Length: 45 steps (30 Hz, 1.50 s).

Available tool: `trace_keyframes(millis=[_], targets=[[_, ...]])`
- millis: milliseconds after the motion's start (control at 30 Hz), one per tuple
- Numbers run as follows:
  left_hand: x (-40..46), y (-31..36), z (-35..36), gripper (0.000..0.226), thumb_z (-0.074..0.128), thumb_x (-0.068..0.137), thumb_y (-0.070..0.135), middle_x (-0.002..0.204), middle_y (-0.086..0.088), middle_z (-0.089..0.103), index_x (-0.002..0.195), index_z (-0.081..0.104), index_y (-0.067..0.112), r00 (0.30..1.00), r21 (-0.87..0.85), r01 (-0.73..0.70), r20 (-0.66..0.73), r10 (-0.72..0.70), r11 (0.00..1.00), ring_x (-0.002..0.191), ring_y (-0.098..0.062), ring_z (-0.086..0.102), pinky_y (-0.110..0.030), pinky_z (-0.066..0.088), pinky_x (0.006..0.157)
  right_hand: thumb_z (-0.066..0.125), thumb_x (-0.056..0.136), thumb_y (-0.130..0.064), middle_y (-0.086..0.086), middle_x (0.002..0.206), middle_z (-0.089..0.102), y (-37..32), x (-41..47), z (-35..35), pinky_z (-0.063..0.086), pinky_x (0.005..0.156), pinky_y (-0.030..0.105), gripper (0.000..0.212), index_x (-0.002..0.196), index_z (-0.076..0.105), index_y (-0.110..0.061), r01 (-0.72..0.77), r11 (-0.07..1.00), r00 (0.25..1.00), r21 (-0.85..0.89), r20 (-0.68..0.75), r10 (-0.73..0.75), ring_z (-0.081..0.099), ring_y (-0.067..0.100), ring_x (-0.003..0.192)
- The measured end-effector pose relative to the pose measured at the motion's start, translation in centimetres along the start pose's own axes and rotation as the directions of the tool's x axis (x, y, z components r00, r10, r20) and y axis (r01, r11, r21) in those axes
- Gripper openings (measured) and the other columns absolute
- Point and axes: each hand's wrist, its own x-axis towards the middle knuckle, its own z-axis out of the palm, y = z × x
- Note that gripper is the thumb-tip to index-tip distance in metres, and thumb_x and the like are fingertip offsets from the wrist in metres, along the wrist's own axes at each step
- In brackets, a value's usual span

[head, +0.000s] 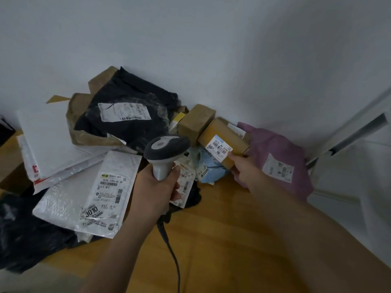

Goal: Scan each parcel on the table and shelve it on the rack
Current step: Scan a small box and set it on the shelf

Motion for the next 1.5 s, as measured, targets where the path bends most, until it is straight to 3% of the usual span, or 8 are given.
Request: trace_keyframes(millis=[167, 367, 500, 700, 767, 1033, 1267, 1500], targets=[[-4.2, 0.6, -1.0, 0.021, 0.066, 0.093, 0.022, 0.066, -0.015, 0.059, 0.086, 0.057, 0.005, 0.999, -0.030, -0.035, 0.015, 0.036, 0.999, 0.041, -0.014, 0.051, -0.018, 0.043, 0.039, 0.068, 0.090, -0.015, 0.005, 0.116, 0.067, 0.7, -4.4, -2.2, 0.056, 0.089, 0.047, 0.028, 0.115, 0.058, -0.015, 0.084, 0.995, 0.992, 0.046, 0.094, -0.088, 0.062, 0.024, 0.108], [-15.1, -0.6, -3.3, 0.032, 0.064, 0.093, 0.027, 0.056, -0.012, 0.056, 0.080, 0.058, -0.001, 0.990, -0.060, -0.129, 0.057, 0.132, 0.990, 0.043, -0.015, 0.052, -0.017, 0.045, 0.042, 0.068, 0.088, -0.005, 0.008, 0.122, 0.063, 2.9, -15.6, -6.6, 0.058, 0.084, 0.043, 0.045, 0.128, 0.048, -0.010, 0.238, 0.970, 0.953, 0.050, 0.182, -0.243, 0.064, 0.025, 0.108], [-25.3, -3.0, -5.0, 0.032, 0.063, 0.094, 0.026, 0.054, -0.010, 0.054, 0.078, 0.058, -0.002, 0.988, -0.117, -0.140, 0.049, 0.147, 0.983, 0.038, -0.011, 0.048, -0.016, 0.041, 0.038, 0.067, 0.088, -0.002, 0.008, 0.119, 0.064, 6.5, -25.6, -11.8, 0.058, 0.067, 0.033, 0.032, 0.115, 0.054, -0.014, 0.346, 0.934, 0.906, 0.087, 0.227, -0.357, 0.065, 0.027, 0.107], [-37.9, -5.9, -6.9, 0.035, 0.064, 0.093, 0.023, 0.054, -0.010, 0.056, 0.067, 0.056, 0.002, 0.989, -0.113, -0.124, 0.068, 0.132, 0.986, 0.036, -0.012, 0.048, -0.018, 0.041, 0.037, 0.073, 0.086, -0.012, 0.010, 0.122, 0.062, 12.3, -36.4, -19.7, 0.059, 0.070, 0.031, 0.030, 0.111, 0.059, -0.020, 0.425, 0.901, 0.872, 0.081, 0.232, -0.432, 0.066, 0.026, 0.104], [-40.6, -6.4, -7.3, 0.034, 0.064, 0.093, 0.023, 0.055, -0.011, 0.056, 0.068, 0.057, 0.001, 0.985, -0.086, -0.148, 0.072, 0.155, 0.985, 0.036, -0.012, 0.048, -0.018, 0.040, 0.037, 0.075, 0.084, -0.013, 0.008, 0.124, 0.060, 13.1, -38.5, -21.4, 0.060, 0.072, 0.033, 0.040, 0.119, 0.056, -0.017, 0.438, 0.897, 0.872, 0.058, 0.213, -0.440, 0.065, 0.027, 0.106], [-46.4, -7.2, -6.2, 0.033, 0.066, 0.092, 0.021, 0.052, -0.009, 0.055, 0.068, 0.056, 0.001, 0.961, 0.011, -0.272, 0.052, 0.271, 0.962, 0.039, -0.015, 0.050, -0.023, 0.043, 0.041, 0.075, 0.084, -0.011, 0.000, 0.111, 0.061, 14.7, -42.4, -24.9, 0.059, 0.079, 0.036, 0.050, 0.128, 0.051, -0.013, 0.467, 0.884, 0.868, -0.011, 0.196, -0.456, 0.064, 0.024, 0.108], [-48.6, -7.3, -3.5, 0.041, 0.065, 0.092, 0.027, 0.049, -0.012, 0.056, 0.062, 0.056, 0.000, 0.963, 0.158, -0.269, 0.065, 0.262, 0.950, 0.037, -0.011, 0.048, -0.023, 0.040, 0.047, 0.071, 0.087, -0.009, 0.000, 0.113, 0.062, 15.1, -42.4, -28.3, 0.059, 0.079, 0.035, 0.049, 0.131, 0.050, -0.015, 0.472, 0.882, 0.867, -0.009, 0.190, -0.462, 0.063, 0.020, 0.107], [-50.3, -8.0, -1.2, 0.040, 0.065, 0.092, 0.026, 0.050, -0.010, 0.050, 0.062, 0.049, 0.005, 0.975, 0.258, -0.221, 0.081, 0.207, 0.941, 0.041, -0.018, 0.045, -0.027, 0.038, 0.050, 0.068, 0.089, -0.008, -0.002, 0.111, 0.061, 14.7, -42.1, -30.6, 0.058, 0.067, 0.026, 0.049, 0.132, 0.048, -0.014, 0.478, 0.878, 0.864, 0.007, 0.178, -0.471, 0.062, 0.018, 0.103]])
